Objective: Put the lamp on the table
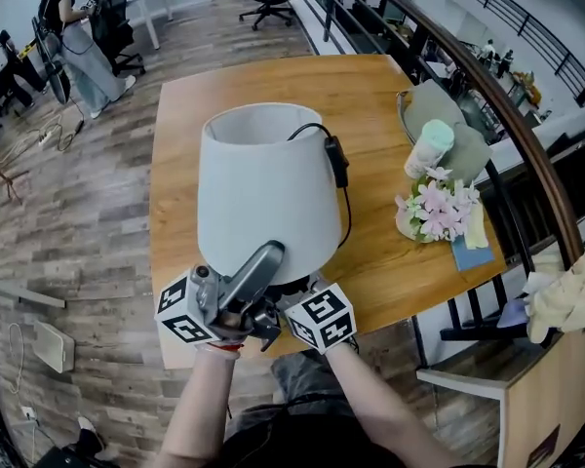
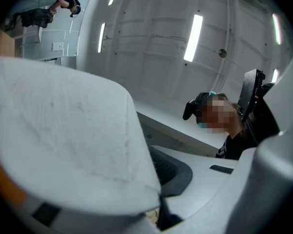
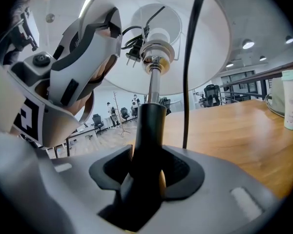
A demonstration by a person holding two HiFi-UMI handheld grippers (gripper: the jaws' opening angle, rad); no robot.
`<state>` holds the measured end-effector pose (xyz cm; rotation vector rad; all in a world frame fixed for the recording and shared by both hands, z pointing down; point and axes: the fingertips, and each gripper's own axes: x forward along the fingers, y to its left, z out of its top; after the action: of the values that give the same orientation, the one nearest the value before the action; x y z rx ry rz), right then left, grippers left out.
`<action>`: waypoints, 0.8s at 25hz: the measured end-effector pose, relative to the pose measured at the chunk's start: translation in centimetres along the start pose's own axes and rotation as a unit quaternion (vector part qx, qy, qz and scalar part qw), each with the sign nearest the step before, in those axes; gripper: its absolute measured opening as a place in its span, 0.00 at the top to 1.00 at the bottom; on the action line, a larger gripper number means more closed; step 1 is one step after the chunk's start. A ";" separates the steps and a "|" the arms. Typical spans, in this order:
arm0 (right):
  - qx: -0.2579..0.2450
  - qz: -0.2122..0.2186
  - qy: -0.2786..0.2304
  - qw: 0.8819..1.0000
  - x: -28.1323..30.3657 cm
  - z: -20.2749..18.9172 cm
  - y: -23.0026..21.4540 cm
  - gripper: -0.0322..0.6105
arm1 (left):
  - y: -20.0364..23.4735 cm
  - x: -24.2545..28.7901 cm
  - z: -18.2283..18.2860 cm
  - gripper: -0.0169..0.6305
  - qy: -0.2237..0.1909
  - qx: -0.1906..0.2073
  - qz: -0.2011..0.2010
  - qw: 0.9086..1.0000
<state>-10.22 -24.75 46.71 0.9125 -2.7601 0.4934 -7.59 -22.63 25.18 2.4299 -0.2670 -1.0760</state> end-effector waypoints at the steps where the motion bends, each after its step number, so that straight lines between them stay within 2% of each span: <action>1: 0.000 0.000 0.001 1.000 0.5 0.1 -0.7 0.66 | 0.9 0.2 0.2 0.95 -0.001 -0.001 0.001 1.000; 7: -0.002 -0.004 0.003 1.000 2.8 1.0 -3.9 0.66 | 4.6 1.2 1.0 0.95 -0.001 -0.001 0.001 1.000; 20: -0.004 -0.011 0.001 1.000 6.1 2.3 -8.4 0.66 | 9.9 2.8 2.1 0.95 0.005 -0.002 0.002 1.000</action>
<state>-10.09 -35.25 48.40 0.9396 -2.7439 0.4791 -7.15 -32.91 27.00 2.4294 -0.2665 -1.0616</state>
